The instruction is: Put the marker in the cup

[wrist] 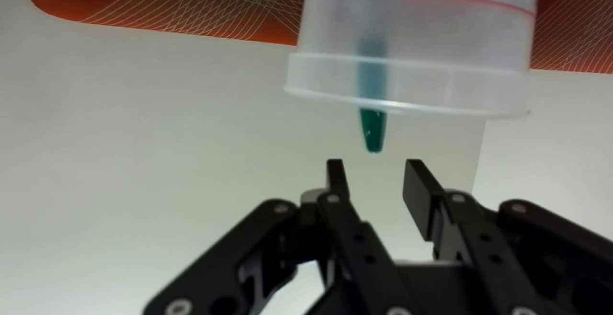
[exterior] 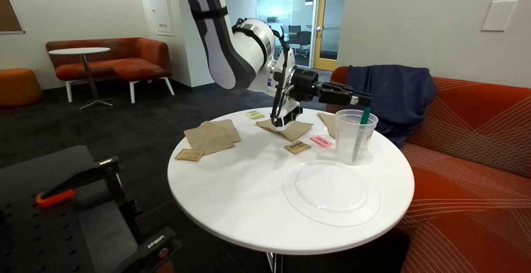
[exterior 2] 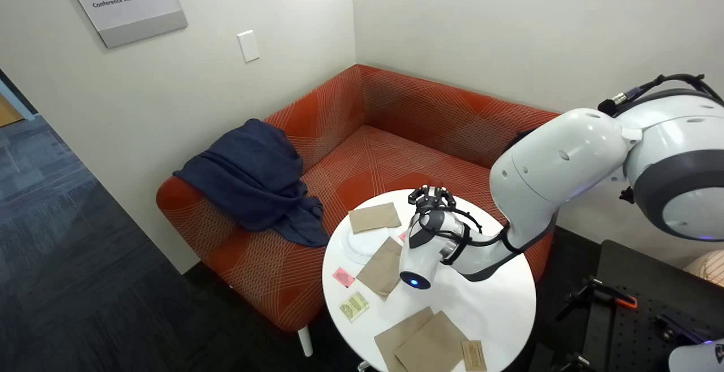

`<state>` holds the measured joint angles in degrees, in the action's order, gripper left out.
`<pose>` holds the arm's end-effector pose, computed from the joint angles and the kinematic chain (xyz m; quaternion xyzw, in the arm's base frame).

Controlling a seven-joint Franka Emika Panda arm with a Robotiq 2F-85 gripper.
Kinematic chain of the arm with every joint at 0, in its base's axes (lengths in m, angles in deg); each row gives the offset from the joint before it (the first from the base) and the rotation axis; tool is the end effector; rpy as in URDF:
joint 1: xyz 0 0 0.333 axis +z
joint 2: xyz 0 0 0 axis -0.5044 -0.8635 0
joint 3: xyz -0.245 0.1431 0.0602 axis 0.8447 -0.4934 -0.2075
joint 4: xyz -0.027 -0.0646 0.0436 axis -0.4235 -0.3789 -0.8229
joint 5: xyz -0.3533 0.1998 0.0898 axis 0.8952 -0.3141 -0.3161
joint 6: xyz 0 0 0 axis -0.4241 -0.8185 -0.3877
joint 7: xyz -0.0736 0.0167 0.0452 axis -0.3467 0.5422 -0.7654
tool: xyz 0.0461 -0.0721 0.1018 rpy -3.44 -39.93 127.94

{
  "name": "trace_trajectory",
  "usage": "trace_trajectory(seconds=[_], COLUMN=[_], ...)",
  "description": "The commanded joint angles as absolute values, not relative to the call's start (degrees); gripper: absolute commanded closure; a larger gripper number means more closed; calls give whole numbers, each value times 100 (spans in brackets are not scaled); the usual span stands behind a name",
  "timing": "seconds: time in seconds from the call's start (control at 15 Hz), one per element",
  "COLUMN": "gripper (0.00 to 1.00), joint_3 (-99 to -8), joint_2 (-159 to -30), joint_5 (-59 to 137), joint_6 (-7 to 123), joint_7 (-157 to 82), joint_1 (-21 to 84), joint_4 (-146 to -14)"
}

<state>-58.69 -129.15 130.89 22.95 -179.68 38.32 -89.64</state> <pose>0.6030 -0.0178 0.0307 0.6269 -0.4103 0.5118 0.4203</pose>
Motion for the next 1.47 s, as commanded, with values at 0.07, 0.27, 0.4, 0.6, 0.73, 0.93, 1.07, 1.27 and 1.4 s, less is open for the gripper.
trace_trajectory(seconds=[0.07, 0.27, 0.4, 0.6, 0.73, 0.93, 1.07, 1.27, 1.4], gripper=[24, 1, 0, 0, 0, 0, 0, 0, 0], joint_3=[-5912, -5925, -5938, -5971, -6005, -6096, -6169, -6286, -6355], joint_2=[-13017, -12881, -12735, -12431, -12187, -11758, -11398, -10894, -10569], joint_5=[13184, 13173, 13162, 13152, 13120, 13057, 13009, 12867, 12746], joint_6=[2011, 1929, 1845, 1700, 1612, 1525, 1595, 1710, 1806], joint_7=[-18103, -18162, -18200, -18298, -18253, -18132, -18002, -17672, -17451], joint_1=[3832, 3851, 3871, 3881, 3882, 3870, 3839, 3791, 3763], joint_4=[-8777, -8855, -8933, -9099, -9207, -9405, -9619, -9883, -10042])
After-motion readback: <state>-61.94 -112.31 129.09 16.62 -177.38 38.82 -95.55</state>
